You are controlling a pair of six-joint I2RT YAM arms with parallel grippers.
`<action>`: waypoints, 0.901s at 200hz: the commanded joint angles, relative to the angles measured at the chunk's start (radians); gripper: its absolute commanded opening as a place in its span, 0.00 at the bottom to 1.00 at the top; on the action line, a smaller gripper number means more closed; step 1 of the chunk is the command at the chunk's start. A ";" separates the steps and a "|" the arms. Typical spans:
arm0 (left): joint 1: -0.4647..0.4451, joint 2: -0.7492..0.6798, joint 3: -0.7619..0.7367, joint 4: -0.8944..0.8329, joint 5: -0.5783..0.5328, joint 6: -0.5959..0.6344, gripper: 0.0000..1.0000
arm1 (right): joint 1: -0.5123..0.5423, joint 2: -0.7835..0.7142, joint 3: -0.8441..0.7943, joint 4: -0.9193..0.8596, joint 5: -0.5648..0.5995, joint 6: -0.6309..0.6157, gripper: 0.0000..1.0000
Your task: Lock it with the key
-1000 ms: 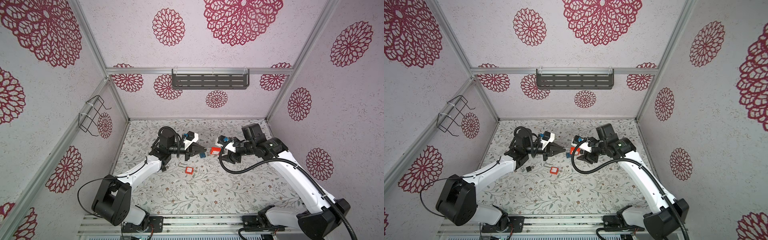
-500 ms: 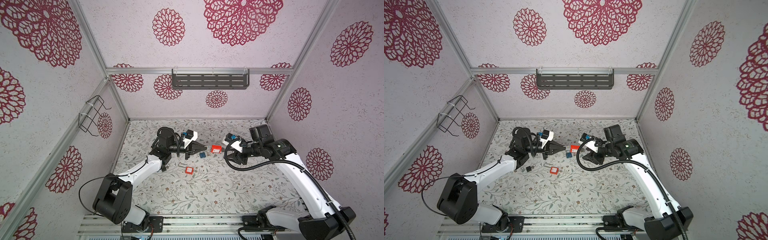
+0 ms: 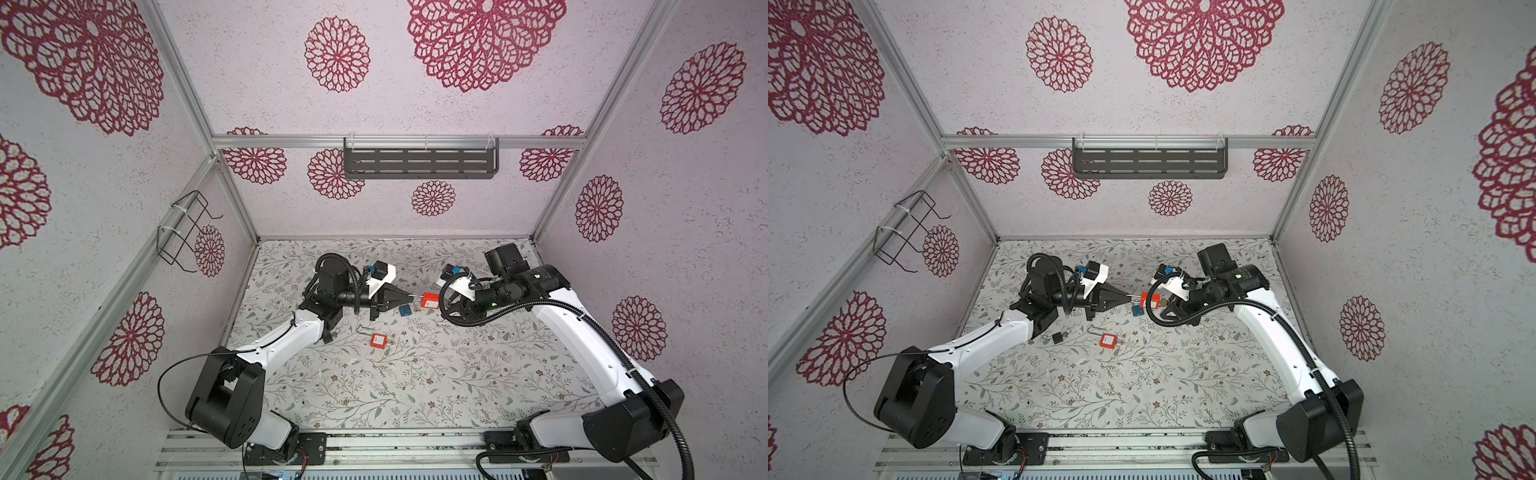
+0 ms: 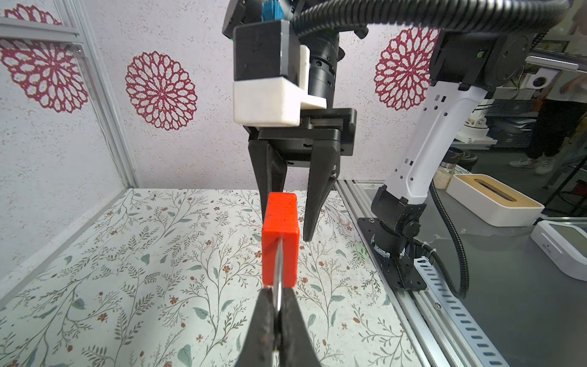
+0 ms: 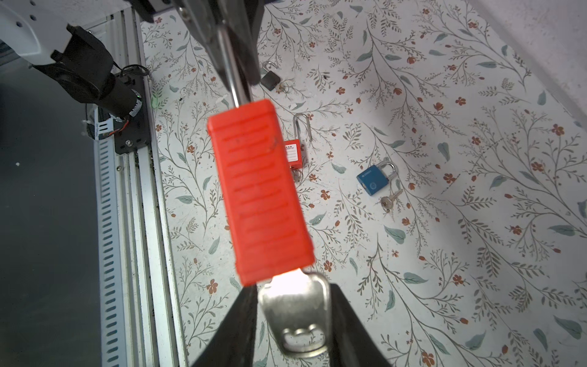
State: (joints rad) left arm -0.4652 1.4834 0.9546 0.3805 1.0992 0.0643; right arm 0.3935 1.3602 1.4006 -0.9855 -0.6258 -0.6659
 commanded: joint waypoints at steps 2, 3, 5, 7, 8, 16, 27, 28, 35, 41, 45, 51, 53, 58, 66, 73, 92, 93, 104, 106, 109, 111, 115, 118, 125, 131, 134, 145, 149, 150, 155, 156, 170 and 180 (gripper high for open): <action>-0.005 -0.020 0.010 -0.003 0.025 0.025 0.00 | -0.004 -0.009 0.050 -0.025 -0.041 -0.034 0.35; -0.005 -0.020 0.010 -0.004 0.025 0.026 0.00 | -0.004 -0.009 0.050 -0.025 -0.041 -0.035 0.34; -0.006 -0.020 0.010 -0.005 0.025 0.027 0.00 | -0.004 -0.009 0.050 -0.025 -0.041 -0.037 0.34; -0.006 -0.020 0.010 -0.006 0.025 0.027 0.00 | -0.003 -0.009 0.052 -0.025 -0.041 -0.038 0.34; -0.006 -0.021 0.010 -0.007 0.025 0.028 0.00 | -0.003 -0.009 0.052 -0.025 -0.041 -0.038 0.34; -0.007 -0.021 0.010 -0.013 0.027 0.032 0.00 | -0.005 -0.009 0.056 -0.024 -0.041 -0.042 0.32; -0.009 -0.022 0.013 -0.025 0.027 0.039 0.00 | -0.004 -0.006 0.061 -0.025 -0.041 -0.046 0.30; -0.010 -0.022 0.013 -0.026 0.027 0.041 0.00 | -0.004 -0.006 0.061 -0.025 -0.041 -0.047 0.30; -0.011 -0.022 0.014 -0.037 0.027 0.047 0.00 | -0.003 -0.004 0.065 -0.027 -0.041 -0.048 0.30; -0.011 -0.024 0.015 -0.046 0.027 0.054 0.00 | -0.004 -0.003 0.068 -0.028 -0.044 -0.048 0.29; -0.011 -0.024 0.015 -0.051 0.027 0.057 0.00 | -0.003 -0.003 0.069 -0.030 -0.046 -0.049 0.29; -0.013 -0.026 0.015 -0.058 0.026 0.062 0.00 | -0.004 -0.001 0.070 -0.030 -0.048 -0.049 0.28; -0.012 -0.026 0.016 -0.061 0.026 0.064 0.00 | -0.003 -0.001 0.069 -0.030 -0.048 -0.049 0.28; -0.013 -0.025 0.016 -0.067 0.025 0.068 0.00 | -0.003 -0.001 0.069 -0.030 -0.049 -0.049 0.28; -0.015 -0.027 0.018 -0.078 0.025 0.075 0.00 | -0.004 -0.001 0.069 -0.031 -0.051 -0.051 0.27; -0.015 -0.029 0.020 -0.088 0.023 0.080 0.00 | -0.004 -0.002 0.068 -0.031 -0.051 -0.052 0.27; -0.016 -0.030 0.024 -0.098 0.022 0.088 0.00 | -0.004 -0.005 0.063 -0.030 -0.049 -0.057 0.24; -0.016 -0.031 0.024 -0.099 0.022 0.088 0.00 | -0.004 -0.005 0.062 -0.030 -0.049 -0.058 0.24; -0.018 -0.029 0.027 -0.101 0.021 0.088 0.00 | -0.004 -0.008 0.058 -0.024 -0.045 -0.059 0.23; -0.017 -0.029 0.027 -0.101 0.021 0.088 0.00 | -0.004 -0.008 0.057 -0.023 -0.045 -0.060 0.23; -0.018 -0.028 0.027 -0.101 0.021 0.089 0.00 | -0.004 -0.010 0.055 -0.020 -0.045 -0.060 0.22; -0.018 -0.028 0.027 -0.101 0.021 0.088 0.00 | -0.004 -0.011 0.054 -0.018 -0.044 -0.060 0.22; -0.018 -0.027 0.029 -0.101 0.021 0.088 0.00 | -0.004 -0.014 0.051 -0.014 -0.044 -0.060 0.21; -0.018 -0.028 0.029 -0.100 0.021 0.088 0.00 | -0.004 -0.016 0.048 -0.010 -0.043 -0.060 0.21; -0.018 -0.026 0.032 -0.101 0.021 0.087 0.00 | -0.003 -0.022 0.041 0.002 -0.040 -0.060 0.21; -0.019 -0.024 0.034 -0.101 0.022 0.086 0.00 | -0.003 -0.029 0.032 0.017 -0.036 -0.058 0.21; -0.020 -0.023 0.036 -0.100 0.022 0.084 0.00 | -0.002 -0.033 0.028 0.023 -0.035 -0.058 0.21; -0.021 -0.021 0.039 -0.099 0.023 0.082 0.00 | -0.002 -0.049 0.010 0.054 -0.034 -0.058 0.20; -0.020 -0.020 0.041 -0.100 0.023 0.082 0.00 | -0.002 -0.057 0.000 0.068 -0.033 -0.057 0.19; -0.022 -0.020 0.041 -0.100 0.023 0.082 0.00 | -0.002 -0.059 -0.001 0.071 -0.034 -0.057 0.19; -0.022 -0.018 0.042 -0.099 0.024 0.081 0.00 | -0.002 -0.068 -0.011 0.085 -0.034 -0.055 0.18; -0.022 -0.018 0.042 -0.099 0.024 0.081 0.00 | -0.002 -0.070 -0.013 0.089 -0.035 -0.055 0.18; -0.023 -0.017 0.046 -0.095 0.024 0.079 0.00 | -0.001 -0.091 -0.039 0.126 -0.035 -0.056 0.16; -0.023 -0.019 0.046 -0.094 0.024 0.077 0.00 | -0.001 -0.103 -0.051 0.140 -0.034 -0.060 0.16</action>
State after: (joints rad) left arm -0.4801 1.4796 0.9661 0.2752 1.1057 0.1341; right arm 0.3935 1.3167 1.3678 -0.9226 -0.6331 -0.7078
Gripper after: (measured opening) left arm 0.064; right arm 0.163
